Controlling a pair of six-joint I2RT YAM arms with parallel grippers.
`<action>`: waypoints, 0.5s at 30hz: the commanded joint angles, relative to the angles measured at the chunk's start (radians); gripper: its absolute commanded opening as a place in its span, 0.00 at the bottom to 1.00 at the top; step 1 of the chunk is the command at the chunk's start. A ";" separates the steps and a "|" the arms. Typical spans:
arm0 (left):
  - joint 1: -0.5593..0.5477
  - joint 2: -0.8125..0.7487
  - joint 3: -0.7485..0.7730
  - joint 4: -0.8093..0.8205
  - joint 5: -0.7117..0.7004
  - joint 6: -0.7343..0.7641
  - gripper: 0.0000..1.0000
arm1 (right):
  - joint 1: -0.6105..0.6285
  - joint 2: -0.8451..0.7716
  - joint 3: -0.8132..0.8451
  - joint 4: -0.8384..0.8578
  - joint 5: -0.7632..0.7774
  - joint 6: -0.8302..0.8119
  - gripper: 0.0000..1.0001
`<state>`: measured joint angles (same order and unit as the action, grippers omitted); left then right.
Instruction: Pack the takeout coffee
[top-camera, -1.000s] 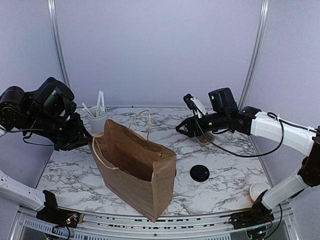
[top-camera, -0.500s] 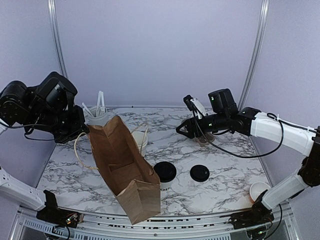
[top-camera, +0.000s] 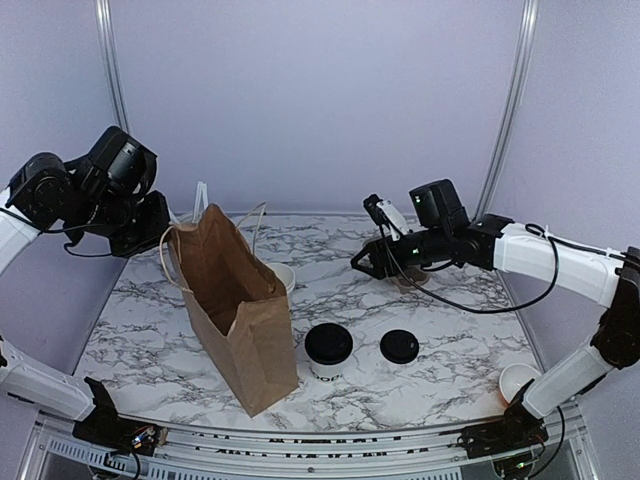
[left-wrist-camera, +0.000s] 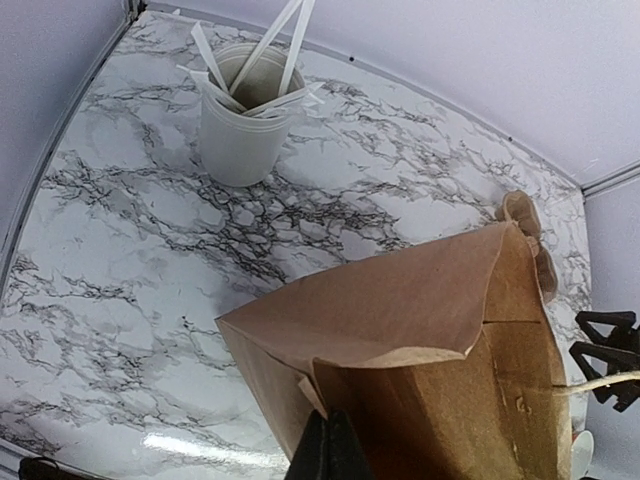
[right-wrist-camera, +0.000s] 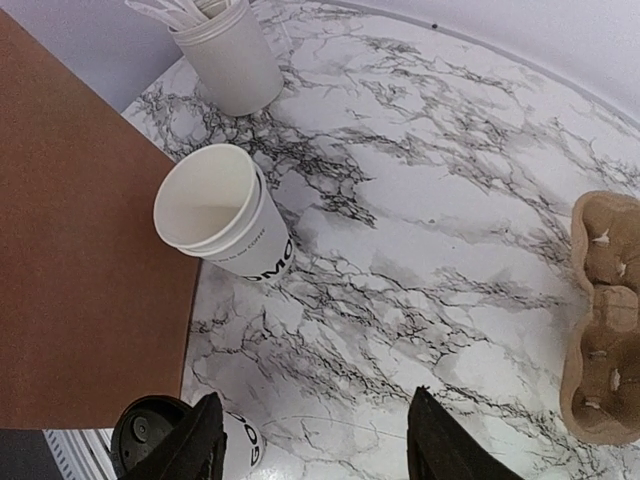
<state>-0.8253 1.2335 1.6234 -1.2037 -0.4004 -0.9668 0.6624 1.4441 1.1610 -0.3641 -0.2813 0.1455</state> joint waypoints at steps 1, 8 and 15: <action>0.111 0.001 -0.075 0.115 0.198 0.214 0.00 | -0.014 0.030 0.060 -0.020 0.051 -0.004 0.60; 0.225 0.008 -0.096 0.236 0.440 0.439 0.00 | -0.014 0.069 0.085 -0.061 0.217 0.008 0.59; 0.258 0.036 -0.117 0.320 0.562 0.536 0.00 | -0.018 0.094 0.092 -0.081 0.293 0.038 0.59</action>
<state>-0.5858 1.2507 1.5299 -0.9710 0.0479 -0.5308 0.6617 1.5311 1.2144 -0.4236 -0.0608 0.1585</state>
